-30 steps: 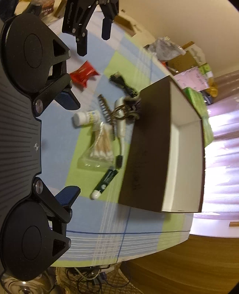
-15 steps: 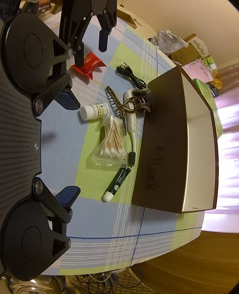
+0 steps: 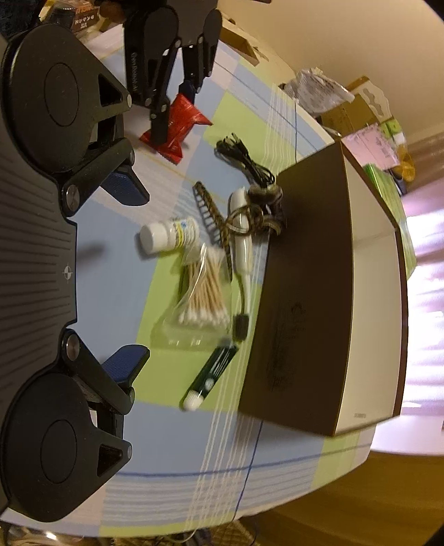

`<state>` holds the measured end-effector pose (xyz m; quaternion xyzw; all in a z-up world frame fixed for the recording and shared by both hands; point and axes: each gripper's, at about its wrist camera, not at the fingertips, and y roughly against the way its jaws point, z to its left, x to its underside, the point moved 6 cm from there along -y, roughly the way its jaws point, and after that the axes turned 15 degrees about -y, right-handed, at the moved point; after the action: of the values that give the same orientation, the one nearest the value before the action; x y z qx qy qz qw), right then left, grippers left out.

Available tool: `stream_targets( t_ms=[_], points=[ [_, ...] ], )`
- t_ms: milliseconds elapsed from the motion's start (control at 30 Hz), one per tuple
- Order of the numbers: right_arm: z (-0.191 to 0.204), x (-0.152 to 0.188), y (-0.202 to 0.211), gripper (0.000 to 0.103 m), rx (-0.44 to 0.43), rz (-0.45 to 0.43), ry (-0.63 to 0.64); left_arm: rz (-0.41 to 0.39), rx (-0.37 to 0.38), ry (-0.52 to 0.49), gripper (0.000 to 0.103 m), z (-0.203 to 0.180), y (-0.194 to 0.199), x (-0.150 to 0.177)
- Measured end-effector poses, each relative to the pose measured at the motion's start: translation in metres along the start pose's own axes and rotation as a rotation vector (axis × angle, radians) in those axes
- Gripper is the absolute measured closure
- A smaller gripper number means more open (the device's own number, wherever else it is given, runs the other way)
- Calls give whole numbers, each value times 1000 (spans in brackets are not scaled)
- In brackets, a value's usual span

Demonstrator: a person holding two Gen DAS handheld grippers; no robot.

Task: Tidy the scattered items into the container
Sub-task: 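Grasp the red candy packet with the left tool while the right tool grasps the white pill bottle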

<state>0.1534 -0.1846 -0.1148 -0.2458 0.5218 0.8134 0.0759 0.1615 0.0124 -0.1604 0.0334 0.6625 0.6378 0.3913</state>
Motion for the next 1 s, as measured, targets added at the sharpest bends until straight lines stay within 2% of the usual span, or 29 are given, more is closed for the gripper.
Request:
stream_targets(
  t_ms=[200,233,300,400,600,633,700,833,900,1000],
  points=[
    [22,0,-17,9,-38,-3,70,1,-21,18,82,15,8,2],
    [25,0,-20,26,-44,-3,82,0,-21,28,82,16,9,2],
    [31,0,-29,42,-45,14,95,-5,-22,35,82,18,12,2],
    [35,1,-42,42,-4,18,114,-5,-25,31,82,19,14,2],
    [41,2,-53,42,-3,12,148,11,-33,36,82,23,14,5],
    [42,1,-55,46,2,10,152,15,-34,37,82,24,14,6],
    [42,1,-59,60,10,8,158,20,-34,42,82,26,12,7],
    [41,2,-65,60,32,17,164,31,-34,47,82,28,10,7],
    [40,5,-67,74,43,31,172,35,-36,48,82,28,10,7],
    [39,8,-65,74,47,39,177,40,-39,45,82,28,10,5]
  ],
)
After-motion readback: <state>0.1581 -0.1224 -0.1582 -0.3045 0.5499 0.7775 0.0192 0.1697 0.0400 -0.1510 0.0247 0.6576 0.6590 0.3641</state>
